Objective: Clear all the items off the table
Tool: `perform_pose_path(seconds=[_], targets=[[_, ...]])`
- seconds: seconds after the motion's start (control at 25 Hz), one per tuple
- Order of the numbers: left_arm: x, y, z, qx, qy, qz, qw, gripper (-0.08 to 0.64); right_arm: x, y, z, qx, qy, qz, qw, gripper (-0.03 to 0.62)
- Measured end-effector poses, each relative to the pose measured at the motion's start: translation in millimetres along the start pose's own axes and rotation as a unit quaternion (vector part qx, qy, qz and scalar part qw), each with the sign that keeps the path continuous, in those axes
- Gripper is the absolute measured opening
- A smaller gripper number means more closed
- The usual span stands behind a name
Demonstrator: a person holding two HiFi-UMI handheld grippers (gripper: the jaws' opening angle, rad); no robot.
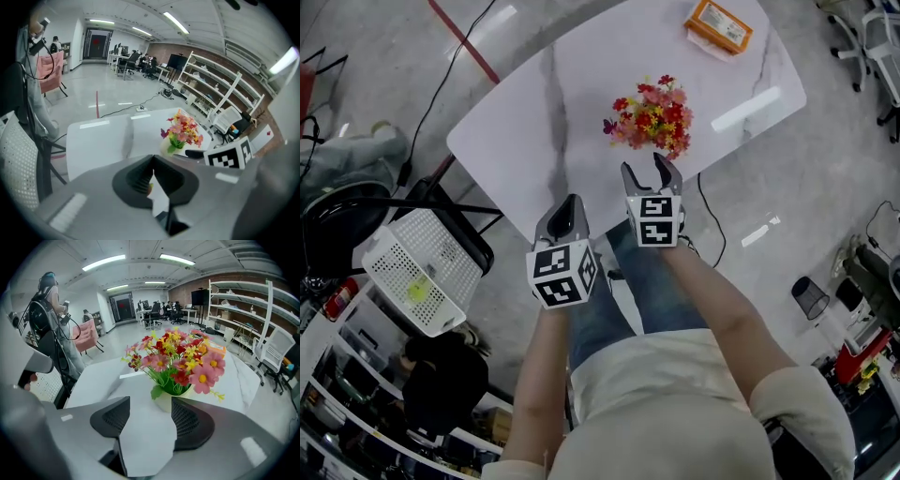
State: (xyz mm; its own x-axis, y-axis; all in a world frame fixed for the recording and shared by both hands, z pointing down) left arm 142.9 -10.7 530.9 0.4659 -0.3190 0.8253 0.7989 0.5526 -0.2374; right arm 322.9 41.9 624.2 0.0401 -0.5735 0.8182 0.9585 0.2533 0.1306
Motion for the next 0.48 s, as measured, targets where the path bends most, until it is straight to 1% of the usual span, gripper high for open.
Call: perform_pose_path(seconds=[0.08, 0.24, 0.48], targets=[[3.4, -2.1, 2.4, -0.005, -0.002, -0.001, 1.0, 0.008, 9.0, 2.0, 2.4, 0.007, 0.0, 0.005, 1.0, 0.291], [10.6, -4.7, 7.8, -0.008, -0.007, -0.001, 0.9999, 0.008, 24.2, 5.4, 6.1, 0.031, 0.001, 0.023, 0.999, 0.362], [24.3, -6.7, 16.0, -0.012, -0.014, -0.005, 0.9998, 0.008, 45.1, 10.3, 4.6, 0.068, 0.022, 0.05, 0.996, 0.432]])
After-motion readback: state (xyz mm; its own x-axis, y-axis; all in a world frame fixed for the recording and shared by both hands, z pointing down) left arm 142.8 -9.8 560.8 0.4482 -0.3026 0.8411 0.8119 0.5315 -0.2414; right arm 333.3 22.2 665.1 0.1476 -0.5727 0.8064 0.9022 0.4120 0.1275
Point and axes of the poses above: the fingertips, and each gripper's own axes: x forward along the fingers, y to its right, z out of its underside, the point moved 9 cm from there along -x, backward along the fingers, and after that the axes turned 5 degrees about x, right-handed, at the moved point
